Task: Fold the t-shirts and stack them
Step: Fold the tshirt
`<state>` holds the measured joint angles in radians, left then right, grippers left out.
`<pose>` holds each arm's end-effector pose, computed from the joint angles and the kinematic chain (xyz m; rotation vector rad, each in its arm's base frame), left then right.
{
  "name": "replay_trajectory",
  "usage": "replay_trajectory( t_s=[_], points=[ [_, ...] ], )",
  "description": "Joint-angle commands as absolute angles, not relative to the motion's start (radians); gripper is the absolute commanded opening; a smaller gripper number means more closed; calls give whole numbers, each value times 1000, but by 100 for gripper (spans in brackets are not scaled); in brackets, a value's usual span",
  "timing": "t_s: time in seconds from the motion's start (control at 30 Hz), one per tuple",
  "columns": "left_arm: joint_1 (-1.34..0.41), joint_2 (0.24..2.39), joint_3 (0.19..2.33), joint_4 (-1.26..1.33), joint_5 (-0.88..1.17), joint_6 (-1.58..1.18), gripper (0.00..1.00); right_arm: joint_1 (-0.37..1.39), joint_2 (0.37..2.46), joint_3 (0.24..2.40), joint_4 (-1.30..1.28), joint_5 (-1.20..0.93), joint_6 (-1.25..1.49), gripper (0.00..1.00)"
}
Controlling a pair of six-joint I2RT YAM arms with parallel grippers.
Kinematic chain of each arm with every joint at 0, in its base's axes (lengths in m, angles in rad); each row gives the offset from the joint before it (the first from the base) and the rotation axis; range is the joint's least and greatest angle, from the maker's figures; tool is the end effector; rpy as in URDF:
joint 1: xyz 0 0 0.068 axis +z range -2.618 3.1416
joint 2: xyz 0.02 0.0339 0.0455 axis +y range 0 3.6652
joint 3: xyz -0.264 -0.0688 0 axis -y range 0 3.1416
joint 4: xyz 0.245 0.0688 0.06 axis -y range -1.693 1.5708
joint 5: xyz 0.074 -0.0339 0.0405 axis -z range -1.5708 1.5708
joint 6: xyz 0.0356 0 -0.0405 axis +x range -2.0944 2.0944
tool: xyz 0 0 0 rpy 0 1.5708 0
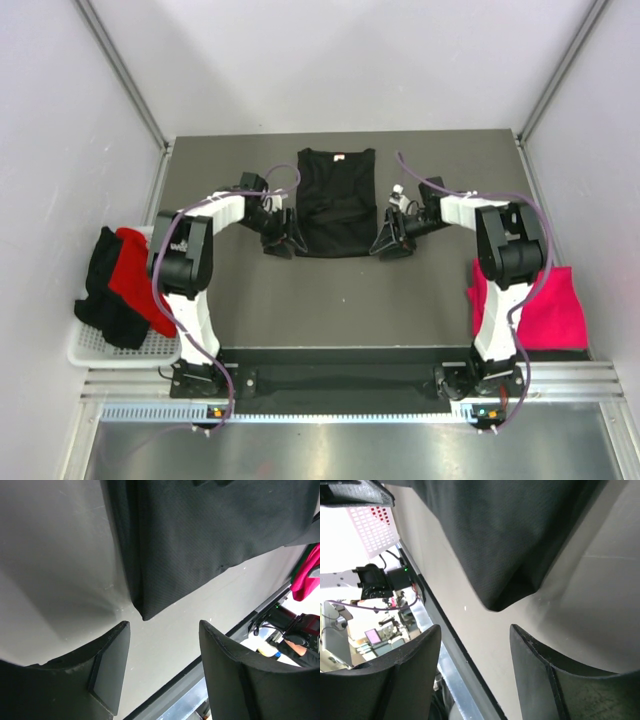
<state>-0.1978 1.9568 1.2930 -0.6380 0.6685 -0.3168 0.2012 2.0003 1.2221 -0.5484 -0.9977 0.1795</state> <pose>0.3648 -0.0956 0.1561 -0.0360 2.8717 -1.0622 0.3557 0.1031 0.1337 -0.2107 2.7099 1.5138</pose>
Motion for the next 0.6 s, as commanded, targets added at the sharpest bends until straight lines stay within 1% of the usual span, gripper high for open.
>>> replay_trajectory(
  t_s=[0.0, 0.2, 0.57],
  points=[
    [-193, 1968, 1279, -618, 684, -325, 61, 210, 2032, 1229, -509, -1026, 192, 57],
    [-196, 2002, 1282, -620, 686, -327, 61, 216, 2068, 1250, -505, -1028, 204, 57],
    [-213, 2091, 1350, -641, 678, -313, 56, 215, 2137, 1315, -495, -1029, 218, 50]
  ],
)
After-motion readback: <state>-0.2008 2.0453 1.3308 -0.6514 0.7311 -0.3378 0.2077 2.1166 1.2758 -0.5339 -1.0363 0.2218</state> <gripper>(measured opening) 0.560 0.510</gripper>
